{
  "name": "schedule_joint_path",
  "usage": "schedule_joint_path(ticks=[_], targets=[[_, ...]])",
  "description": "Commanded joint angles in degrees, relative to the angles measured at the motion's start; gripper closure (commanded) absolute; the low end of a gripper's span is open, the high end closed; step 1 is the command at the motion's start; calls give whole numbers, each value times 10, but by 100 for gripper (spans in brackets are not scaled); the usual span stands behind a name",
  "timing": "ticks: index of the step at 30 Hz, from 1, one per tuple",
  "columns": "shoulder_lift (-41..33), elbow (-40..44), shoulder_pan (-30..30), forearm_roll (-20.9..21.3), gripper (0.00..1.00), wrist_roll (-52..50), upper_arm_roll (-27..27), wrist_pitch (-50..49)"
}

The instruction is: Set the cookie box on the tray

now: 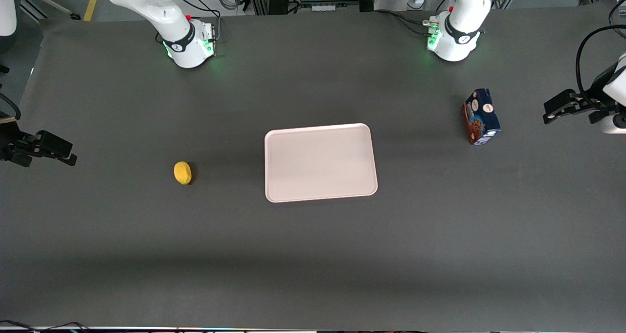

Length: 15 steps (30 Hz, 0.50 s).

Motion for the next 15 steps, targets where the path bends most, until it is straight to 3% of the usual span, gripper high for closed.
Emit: schedule_joint_path(ticks=[1,15], targets=[[-10,-8,2,-1,0,-7,-1,5],[-12,-15,14,-1,0,-7,-1,-5]])
